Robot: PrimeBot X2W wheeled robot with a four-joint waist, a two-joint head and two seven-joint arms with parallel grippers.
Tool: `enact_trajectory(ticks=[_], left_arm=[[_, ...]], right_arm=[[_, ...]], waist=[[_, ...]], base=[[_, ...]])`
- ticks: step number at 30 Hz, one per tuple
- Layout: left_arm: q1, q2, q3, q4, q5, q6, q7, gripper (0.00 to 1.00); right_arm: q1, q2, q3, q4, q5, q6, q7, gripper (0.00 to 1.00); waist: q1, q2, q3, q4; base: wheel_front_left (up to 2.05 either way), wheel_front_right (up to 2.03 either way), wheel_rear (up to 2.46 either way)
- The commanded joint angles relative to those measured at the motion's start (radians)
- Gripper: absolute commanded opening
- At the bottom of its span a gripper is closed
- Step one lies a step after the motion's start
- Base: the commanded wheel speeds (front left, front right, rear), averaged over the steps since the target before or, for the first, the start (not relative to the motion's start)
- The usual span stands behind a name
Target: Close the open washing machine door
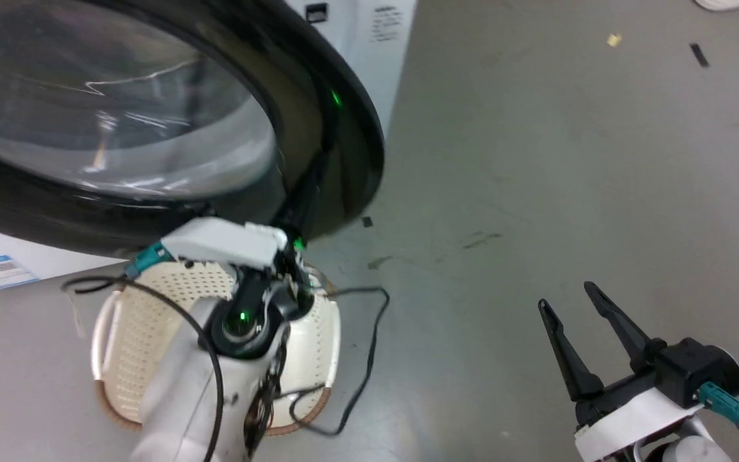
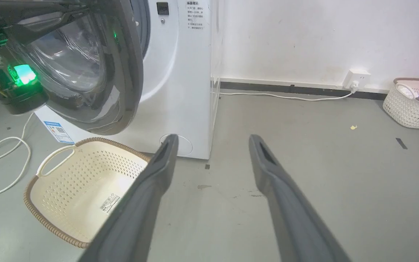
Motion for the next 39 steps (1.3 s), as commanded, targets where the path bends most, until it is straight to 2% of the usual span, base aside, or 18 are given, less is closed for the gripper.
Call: enact_trajectory(ticks=[1, 5, 9, 10, 11, 12, 17, 22, 26, 29, 32, 35, 39], left_arm=[[-0.024, 0.002, -0.001, 0.02, -0.004, -0.004, -0.018, 0.0], [-0.032, 0.002, -0.003, 0.043, -0.001, -0.004, -0.034, 0.0], [0.032, 0.009, -0.006, 0.013, 0.041, -0.004, -0.035, 0.0], [0.056, 0.017, -0.011, -0.003, 0.06, -0.004, -0.037, 0.08], [0.082, 0.028, -0.021, -0.022, 0.088, -0.004, -0.044, 0.5], [0.11, 0.039, -0.034, -0.041, 0.118, -0.004, -0.054, 1.0], [0.26, 0.107, -0.119, -0.145, 0.261, -0.005, -0.11, 1.0], [0.369, 0.199, -0.181, -0.214, 0.435, -0.005, -0.242, 1.0], [0.431, 0.244, -0.156, -0.267, 0.587, -0.005, -0.295, 1.0], [0.478, 0.228, -0.033, -0.301, 0.791, 0.005, -0.298, 1.0], [0.533, 0.2, 0.049, -0.346, 1.058, 0.047, -0.299, 1.0], [0.583, 0.175, 0.078, -0.384, 1.289, 0.093, -0.299, 1.0], [0.629, 0.156, 0.084, -0.398, 1.495, 0.137, -0.299, 1.0]], right_arm=[[-0.015, 0.008, 0.003, 0.004, 0.003, 0.001, -0.005, 1.0], [-0.012, 0.014, -0.007, 0.009, 0.001, 0.001, -0.005, 1.0], [0.003, 0.01, -0.015, 0.005, -0.004, 0.001, -0.005, 1.0], [0.009, 0.008, -0.016, 0.002, -0.006, 0.001, -0.005, 1.0], [0.016, 0.006, -0.018, -0.001, -0.006, 0.001, -0.005, 1.0], [0.024, 0.003, -0.02, -0.005, -0.006, 0.001, -0.005, 1.0], [0.072, -0.014, -0.041, -0.02, -0.014, 0.001, -0.005, 1.0], [0.114, -0.024, -0.053, -0.04, -0.022, 0.001, -0.005, 1.0], [0.135, -0.028, -0.054, -0.063, -0.022, 0.001, -0.005, 1.0], [0.143, -0.027, -0.051, -0.071, -0.025, 0.001, -0.005, 1.0], [0.149, -0.019, -0.046, -0.076, -0.029, 0.001, -0.005, 1.0], [0.153, -0.008, -0.044, -0.078, -0.034, 0.001, -0.005, 1.0], [0.163, 0.004, -0.044, -0.071, -0.032, 0.001, -0.005, 1.0]], waist=[[-0.0003, -0.0001, 0.007, -0.012], [-0.0003, -0.0001, -0.016, 0.006], [-0.0003, -0.0001, -0.053, 0.049], [-0.0003, -0.0001, -0.064, 0.062], [-0.0003, -0.0001, -0.076, 0.078], [-0.0003, -0.0001, -0.089, 0.094], [-0.0003, -0.0001, -0.149, 0.191], [-0.0003, -0.0001, -0.203, 0.291], [-0.0003, -0.0001, -0.226, 0.354], [-0.0003, -0.0001, -0.241, 0.388], [-0.0003, -0.0001, -0.254, 0.407], [-0.0003, -0.0001, -0.26, 0.414], [-0.0003, -0.0001, -0.264, 0.42]], base=[[0.0, 0.0, 0.0], [0.0, 0.0, 0.0], [0.0, 0.0, 0.0], [0.0, 0.0, 0.0], [0.0, 0.0, 0.0], [0.0, 0.0, 0.0], [0.0, 0.0, 0.0], [0.0, 0.0, 0.0], [0.0, 0.0, 0.0], [0.0, 0.0, 0.0], [0.0, 0.0, 0.0], [0.0, 0.0, 0.0], [0.0, 0.0, 0.0]])
